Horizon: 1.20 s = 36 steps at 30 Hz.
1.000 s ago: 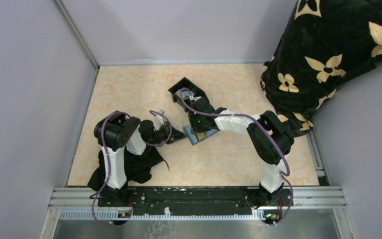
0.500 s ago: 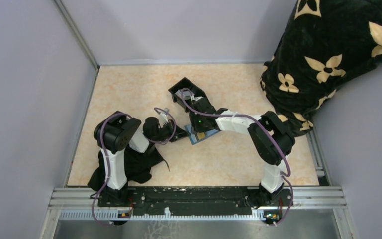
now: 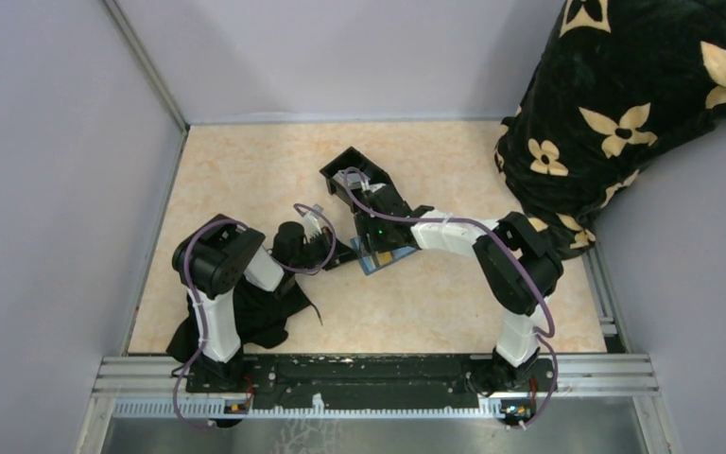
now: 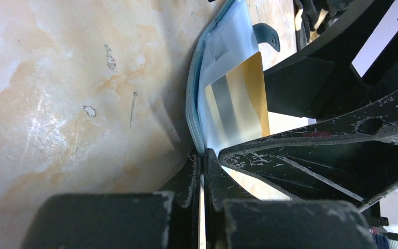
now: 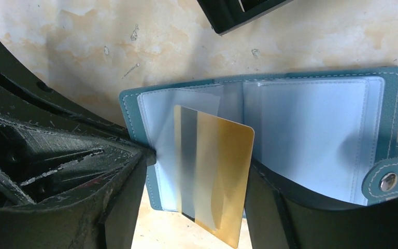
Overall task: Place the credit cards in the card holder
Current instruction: Insert the credit card into the card holder.
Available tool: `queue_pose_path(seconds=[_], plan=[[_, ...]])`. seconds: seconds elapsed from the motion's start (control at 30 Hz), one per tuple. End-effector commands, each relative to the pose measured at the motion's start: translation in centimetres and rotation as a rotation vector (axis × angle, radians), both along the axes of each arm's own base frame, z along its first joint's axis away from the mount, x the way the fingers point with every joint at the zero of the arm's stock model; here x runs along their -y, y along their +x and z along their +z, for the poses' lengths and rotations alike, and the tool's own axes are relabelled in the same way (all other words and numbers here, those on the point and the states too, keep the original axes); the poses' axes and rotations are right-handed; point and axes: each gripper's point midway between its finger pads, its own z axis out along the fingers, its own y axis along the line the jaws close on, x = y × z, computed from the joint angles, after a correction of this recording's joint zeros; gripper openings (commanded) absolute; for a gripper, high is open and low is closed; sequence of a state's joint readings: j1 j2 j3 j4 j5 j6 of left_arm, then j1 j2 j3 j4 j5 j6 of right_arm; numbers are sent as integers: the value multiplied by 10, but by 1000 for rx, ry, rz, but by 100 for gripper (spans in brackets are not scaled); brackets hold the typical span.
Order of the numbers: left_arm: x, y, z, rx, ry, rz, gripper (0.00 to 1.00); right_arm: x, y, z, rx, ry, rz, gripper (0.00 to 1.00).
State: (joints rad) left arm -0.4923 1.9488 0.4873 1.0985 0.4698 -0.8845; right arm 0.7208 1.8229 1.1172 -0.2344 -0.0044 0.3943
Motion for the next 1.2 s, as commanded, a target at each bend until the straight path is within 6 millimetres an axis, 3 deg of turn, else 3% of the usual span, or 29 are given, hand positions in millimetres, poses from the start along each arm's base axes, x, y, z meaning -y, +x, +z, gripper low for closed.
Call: queue_pose_path(seconds=[0.0, 0.5, 1.17], plan=[[-9, -3, -18, -31, 65, 20, 0, 38, -3, -9, -25, -119, -41, 67], [-6, -2, -18, -33, 61, 11, 0, 46, 3, -2, -4, -129, -58, 66], [0, -3, -14, -23, 32, -23, 0, 11, -6, -4, -55, 8, 2, 65]])
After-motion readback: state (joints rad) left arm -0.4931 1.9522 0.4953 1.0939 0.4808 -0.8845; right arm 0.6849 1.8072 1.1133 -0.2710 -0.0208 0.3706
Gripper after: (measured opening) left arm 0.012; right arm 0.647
